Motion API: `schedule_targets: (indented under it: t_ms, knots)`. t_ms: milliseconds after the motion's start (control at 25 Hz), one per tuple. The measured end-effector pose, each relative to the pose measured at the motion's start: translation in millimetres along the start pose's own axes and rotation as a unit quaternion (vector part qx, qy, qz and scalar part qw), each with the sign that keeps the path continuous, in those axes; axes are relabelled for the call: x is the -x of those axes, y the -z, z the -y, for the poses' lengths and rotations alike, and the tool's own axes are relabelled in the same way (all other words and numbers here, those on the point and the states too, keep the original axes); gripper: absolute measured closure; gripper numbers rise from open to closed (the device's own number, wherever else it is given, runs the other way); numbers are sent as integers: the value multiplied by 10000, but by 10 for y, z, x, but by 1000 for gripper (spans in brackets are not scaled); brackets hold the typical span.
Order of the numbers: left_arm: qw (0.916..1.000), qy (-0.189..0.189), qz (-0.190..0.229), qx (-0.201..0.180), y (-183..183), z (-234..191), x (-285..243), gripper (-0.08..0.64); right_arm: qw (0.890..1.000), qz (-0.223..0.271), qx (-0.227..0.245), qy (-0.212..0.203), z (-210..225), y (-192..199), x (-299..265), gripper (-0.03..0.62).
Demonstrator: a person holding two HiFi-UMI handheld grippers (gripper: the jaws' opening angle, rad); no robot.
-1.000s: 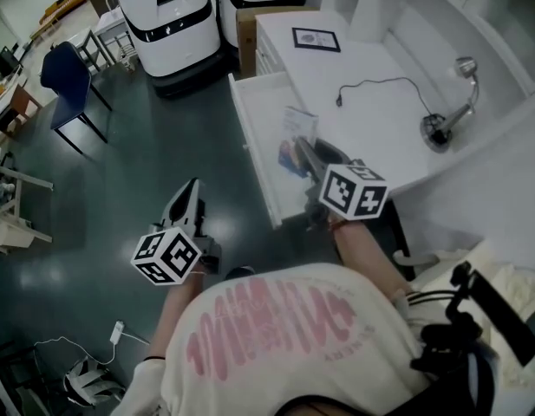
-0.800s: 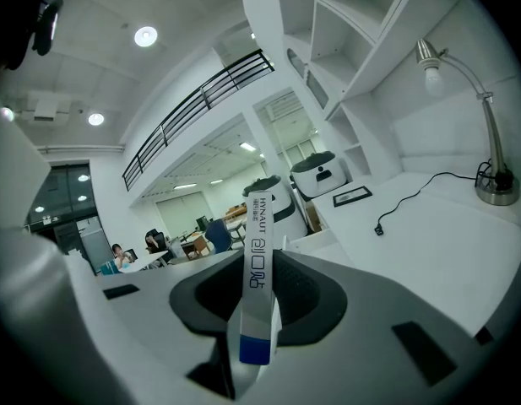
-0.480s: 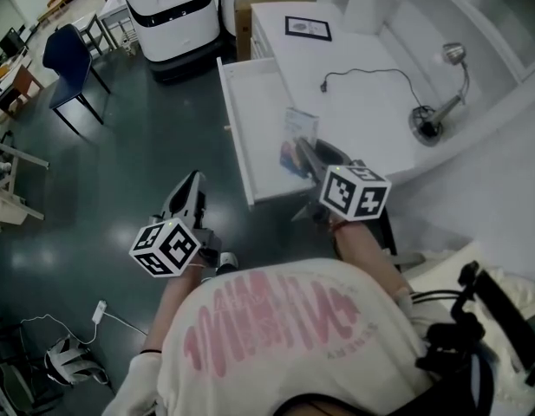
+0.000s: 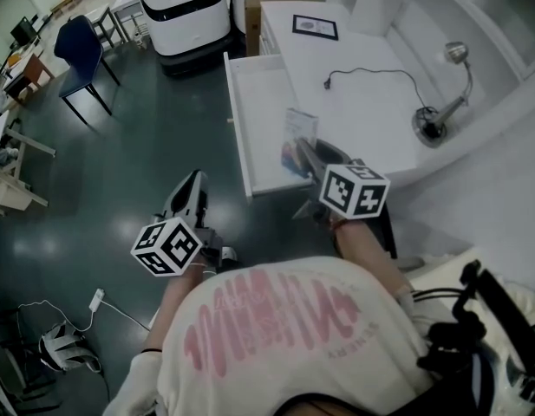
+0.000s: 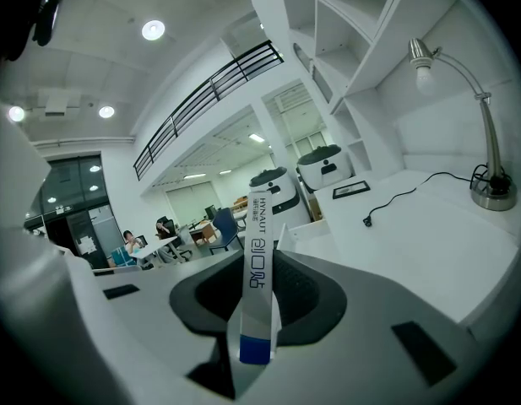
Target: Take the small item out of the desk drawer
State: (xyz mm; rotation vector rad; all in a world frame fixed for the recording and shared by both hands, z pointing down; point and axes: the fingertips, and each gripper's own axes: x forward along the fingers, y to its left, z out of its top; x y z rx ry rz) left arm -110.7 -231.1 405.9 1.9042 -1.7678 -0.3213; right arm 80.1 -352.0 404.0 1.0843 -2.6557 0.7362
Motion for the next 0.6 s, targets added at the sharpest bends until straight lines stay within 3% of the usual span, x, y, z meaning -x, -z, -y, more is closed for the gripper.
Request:
schedule_targets:
  t_ms: [600]
  knots:
    - [10000,6,48,-2,-37,-6,-37,531,10000,40,-49,32,71,-12,-28,492]
